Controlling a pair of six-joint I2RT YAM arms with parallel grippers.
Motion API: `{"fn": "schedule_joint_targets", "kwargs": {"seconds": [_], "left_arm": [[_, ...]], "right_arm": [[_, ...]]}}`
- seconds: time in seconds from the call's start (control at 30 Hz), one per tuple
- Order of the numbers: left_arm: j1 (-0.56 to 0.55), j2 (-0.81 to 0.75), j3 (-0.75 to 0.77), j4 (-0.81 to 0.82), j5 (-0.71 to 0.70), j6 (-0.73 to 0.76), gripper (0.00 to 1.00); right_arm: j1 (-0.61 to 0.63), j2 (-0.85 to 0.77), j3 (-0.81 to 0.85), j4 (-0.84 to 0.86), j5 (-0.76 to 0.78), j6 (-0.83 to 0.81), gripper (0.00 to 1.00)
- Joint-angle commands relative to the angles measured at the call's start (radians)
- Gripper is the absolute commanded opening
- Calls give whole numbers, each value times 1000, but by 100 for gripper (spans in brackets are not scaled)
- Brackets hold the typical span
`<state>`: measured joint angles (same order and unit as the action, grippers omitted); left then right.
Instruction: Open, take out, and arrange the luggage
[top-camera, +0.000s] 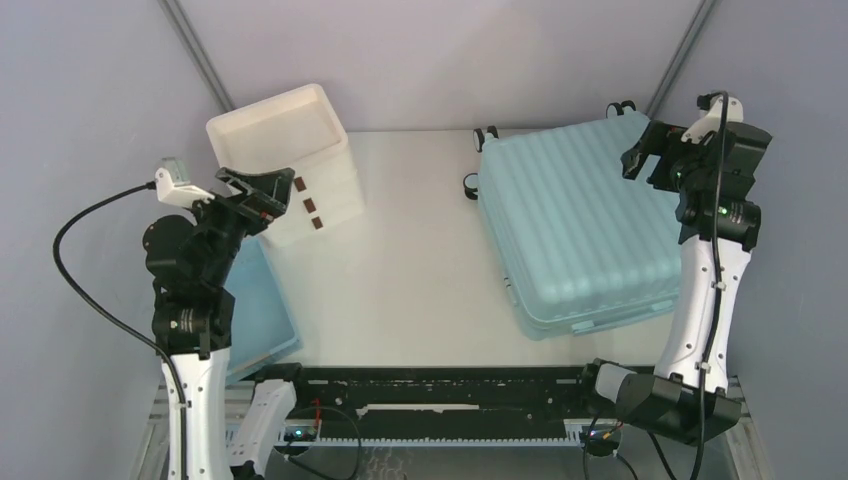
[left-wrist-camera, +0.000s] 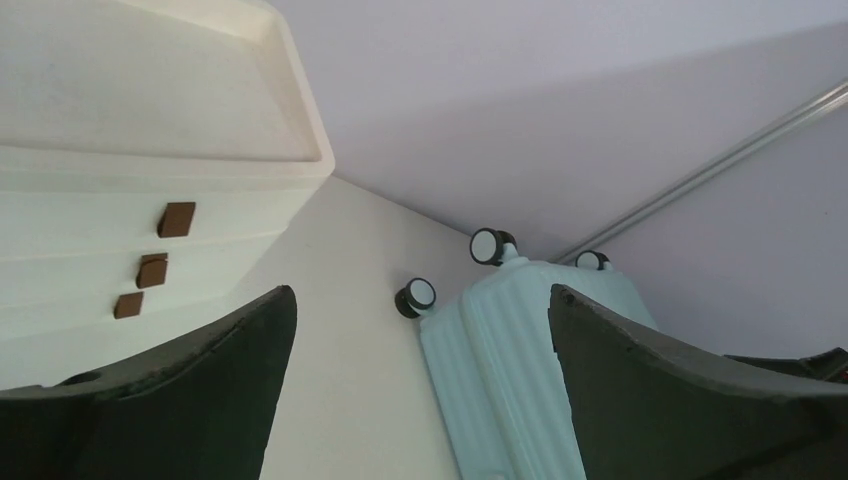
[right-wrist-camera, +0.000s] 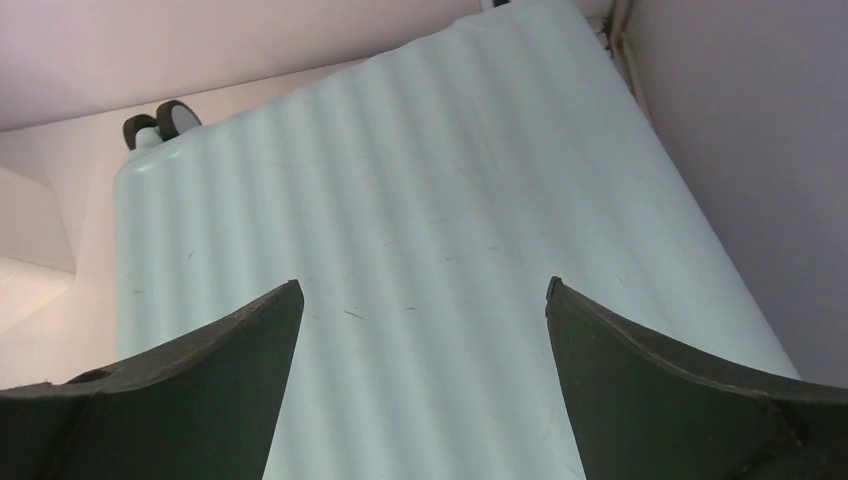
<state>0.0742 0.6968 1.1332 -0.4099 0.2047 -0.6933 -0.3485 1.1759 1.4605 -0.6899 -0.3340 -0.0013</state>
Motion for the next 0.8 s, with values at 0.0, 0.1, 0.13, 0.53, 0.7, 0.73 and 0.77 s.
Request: {"fn": "schedule_joint_targets", "kwargs": {"seconds": [0.0, 0.1, 0.13, 0.53, 0.7, 0.73, 0.77], "left_arm": [[-55, 29, -18, 17, 48, -45, 99], [-164, 62, -11, 18, 13, -27, 99], [-205, 79, -7, 19, 3, -19, 98], [-572, 391, 20, 101, -66, 16, 82], [-600, 495, 1, 125, -69, 12, 71], [-601, 518, 1, 127, -68, 13, 69], [-602, 538, 3, 129, -63, 14, 67]], "right_arm": [[-31, -44, 66, -42, 39, 38, 99], [-35, -58, 74, -54, 42, -7, 99], [-30, -66, 73, -57, 35, -44, 99], [-77, 85, 205, -263, 9, -399, 100], [-180, 184, 217, -231, 78, -520, 92], [-197, 201, 212, -218, 97, -538, 88], [-218, 218, 210, -207, 108, -551, 84]]}}
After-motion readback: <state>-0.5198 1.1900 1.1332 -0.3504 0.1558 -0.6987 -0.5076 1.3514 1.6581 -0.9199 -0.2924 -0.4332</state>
